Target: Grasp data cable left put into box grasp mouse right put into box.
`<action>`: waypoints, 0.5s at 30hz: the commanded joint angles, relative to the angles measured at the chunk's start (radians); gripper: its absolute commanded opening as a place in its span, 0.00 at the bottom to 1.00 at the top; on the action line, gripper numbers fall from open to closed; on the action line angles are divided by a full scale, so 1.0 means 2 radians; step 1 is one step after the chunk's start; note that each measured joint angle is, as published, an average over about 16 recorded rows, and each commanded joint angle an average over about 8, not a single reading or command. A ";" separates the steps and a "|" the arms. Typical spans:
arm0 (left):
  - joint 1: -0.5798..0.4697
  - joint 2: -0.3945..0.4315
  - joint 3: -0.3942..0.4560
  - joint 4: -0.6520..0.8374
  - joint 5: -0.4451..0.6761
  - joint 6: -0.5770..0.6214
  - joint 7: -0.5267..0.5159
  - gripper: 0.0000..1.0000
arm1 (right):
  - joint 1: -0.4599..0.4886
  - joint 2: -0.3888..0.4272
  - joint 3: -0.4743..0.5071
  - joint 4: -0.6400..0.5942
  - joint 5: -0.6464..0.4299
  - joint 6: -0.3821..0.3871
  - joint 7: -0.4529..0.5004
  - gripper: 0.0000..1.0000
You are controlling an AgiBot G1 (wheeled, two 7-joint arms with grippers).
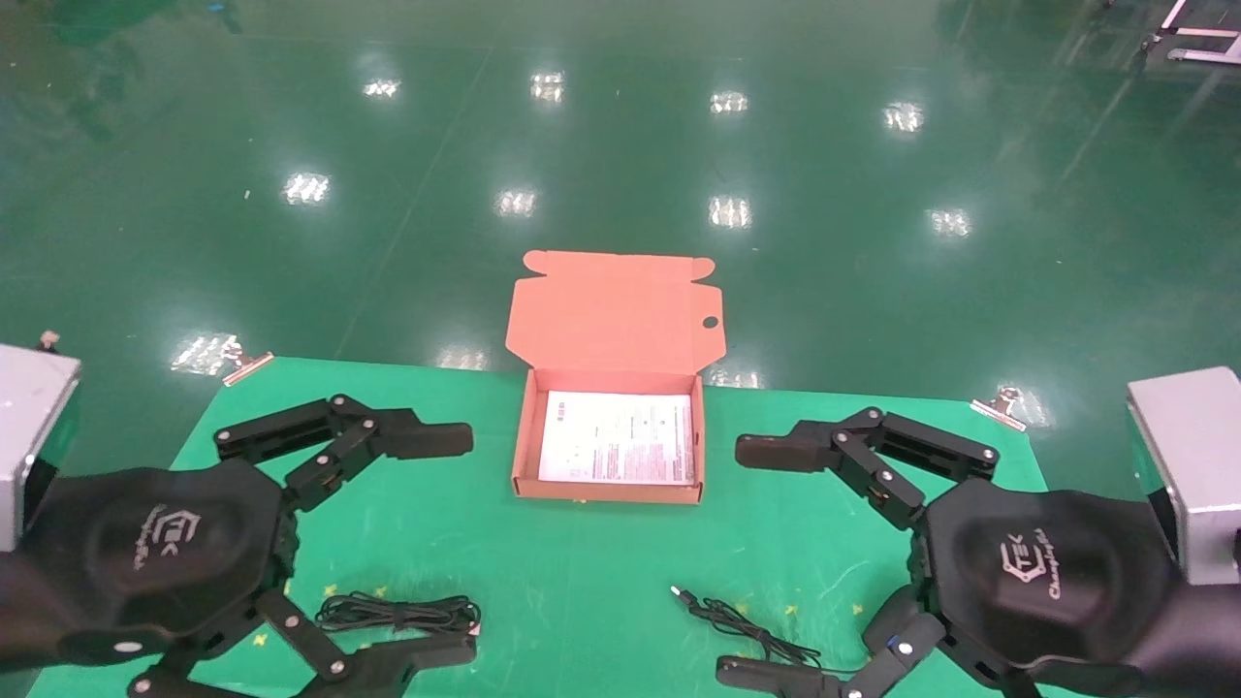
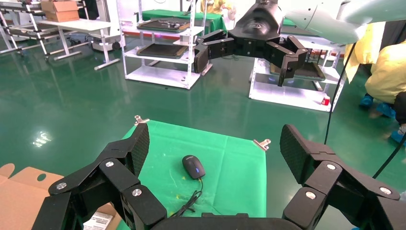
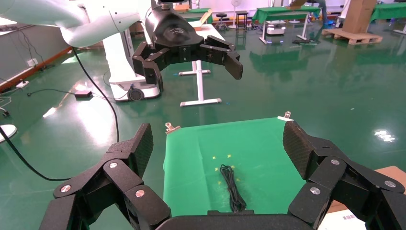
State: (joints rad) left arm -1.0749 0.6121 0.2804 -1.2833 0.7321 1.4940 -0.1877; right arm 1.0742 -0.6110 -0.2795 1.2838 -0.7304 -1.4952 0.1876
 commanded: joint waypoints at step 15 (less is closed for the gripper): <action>0.000 0.000 0.000 0.000 0.000 0.000 0.000 1.00 | 0.000 0.000 0.000 0.000 0.000 0.000 0.000 1.00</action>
State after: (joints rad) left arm -1.0749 0.6121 0.2804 -1.2833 0.7321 1.4940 -0.1877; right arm 1.0742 -0.6110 -0.2795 1.2838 -0.7304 -1.4952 0.1876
